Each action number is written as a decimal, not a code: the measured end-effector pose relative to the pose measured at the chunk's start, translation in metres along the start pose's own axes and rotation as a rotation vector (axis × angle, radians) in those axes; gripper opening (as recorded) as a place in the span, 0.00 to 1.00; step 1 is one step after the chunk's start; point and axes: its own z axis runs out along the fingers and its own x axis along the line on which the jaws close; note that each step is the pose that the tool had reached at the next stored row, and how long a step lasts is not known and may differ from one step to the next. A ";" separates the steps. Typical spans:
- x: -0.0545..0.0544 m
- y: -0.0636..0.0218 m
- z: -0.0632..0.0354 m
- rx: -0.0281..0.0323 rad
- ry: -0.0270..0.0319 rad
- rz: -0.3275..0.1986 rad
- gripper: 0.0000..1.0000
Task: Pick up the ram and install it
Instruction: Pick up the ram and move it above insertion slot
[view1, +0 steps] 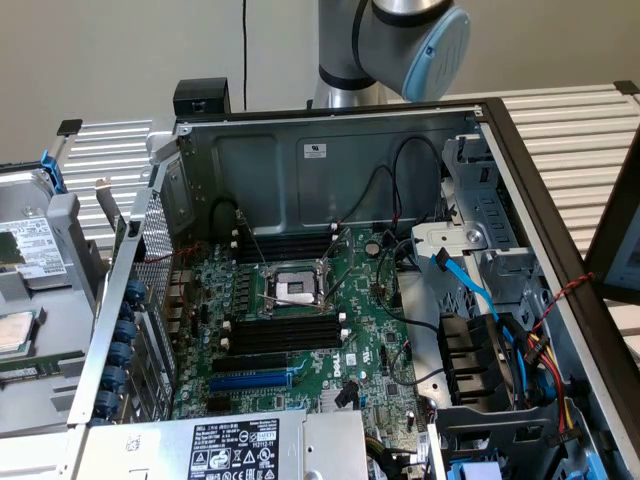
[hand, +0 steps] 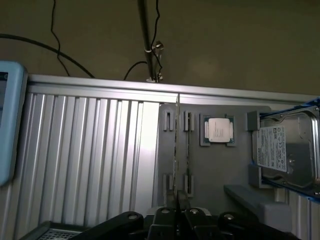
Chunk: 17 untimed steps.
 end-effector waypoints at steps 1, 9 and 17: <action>0.000 0.0000 0.0000 -0.0001 0.0000 0.000 0.14; 0.002 -0.0275 -0.0118 -0.0001 0.0001 0.000 0.14; 0.004 -0.0623 -0.0274 0.0000 0.0001 0.000 0.14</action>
